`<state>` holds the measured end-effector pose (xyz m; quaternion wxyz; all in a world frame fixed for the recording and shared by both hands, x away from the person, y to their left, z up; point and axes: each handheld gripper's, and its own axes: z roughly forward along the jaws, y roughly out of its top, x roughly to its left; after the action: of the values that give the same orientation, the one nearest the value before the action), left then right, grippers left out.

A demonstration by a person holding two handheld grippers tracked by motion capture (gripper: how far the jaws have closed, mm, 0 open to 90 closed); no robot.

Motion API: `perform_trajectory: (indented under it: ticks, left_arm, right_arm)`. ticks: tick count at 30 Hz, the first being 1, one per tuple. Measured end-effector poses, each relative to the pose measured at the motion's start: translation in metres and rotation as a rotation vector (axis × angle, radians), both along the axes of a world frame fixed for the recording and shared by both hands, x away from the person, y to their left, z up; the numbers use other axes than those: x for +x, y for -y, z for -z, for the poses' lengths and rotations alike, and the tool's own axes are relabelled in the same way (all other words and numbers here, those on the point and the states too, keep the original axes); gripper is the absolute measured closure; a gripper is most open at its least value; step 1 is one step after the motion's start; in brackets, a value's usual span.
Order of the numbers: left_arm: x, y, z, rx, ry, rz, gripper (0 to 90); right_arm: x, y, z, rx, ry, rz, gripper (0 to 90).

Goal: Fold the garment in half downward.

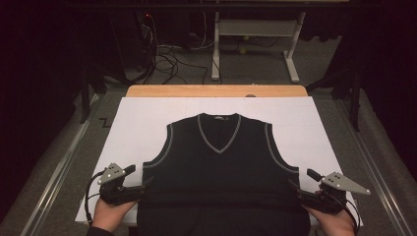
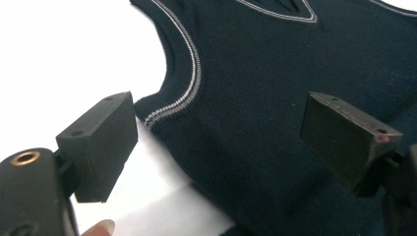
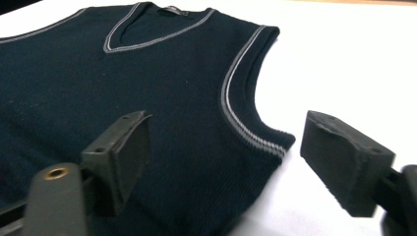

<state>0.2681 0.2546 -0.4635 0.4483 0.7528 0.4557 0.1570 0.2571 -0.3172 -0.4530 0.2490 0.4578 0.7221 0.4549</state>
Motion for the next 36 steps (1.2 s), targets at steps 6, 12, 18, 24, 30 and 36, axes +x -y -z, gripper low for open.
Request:
perform_trajectory:
  ticks: [6, 12, 18, 24, 30, 36]
  left_arm:
    - [0.009, 0.005, -0.006, -0.011, 0.011, 0.012, 0.0]
    - [0.021, 0.011, -0.019, -0.01, 0.035, 0.019, 0.0]
    - [0.042, 0.017, -0.032, -0.047, 0.021, 0.024, 0.0]
    - [0.069, 0.024, -0.049, -0.029, 0.031, 0.004, 0.0]
    - [0.102, 0.026, -0.06, -0.047, 0.017, -0.028, 0.0]
    - [0.137, 0.035, -0.067, -0.024, -0.001, -0.061, 0.0]
  right_arm:
    - [0.013, -0.006, -0.003, -0.012, 0.006, -0.001, 9.6]
    - [0.03, -0.015, -0.013, -0.024, 0.007, 0.015, 0.0]
    - [0.046, -0.023, -0.021, -0.021, 0.023, 0.002, 0.1]
    - [0.067, -0.027, -0.026, -0.013, 0.009, 0.004, 0.3]
    - [0.087, -0.028, -0.037, -0.026, 0.017, 0.03, 0.8]
    - [0.102, -0.029, -0.043, -0.049, 0.011, 0.045, 0.9]
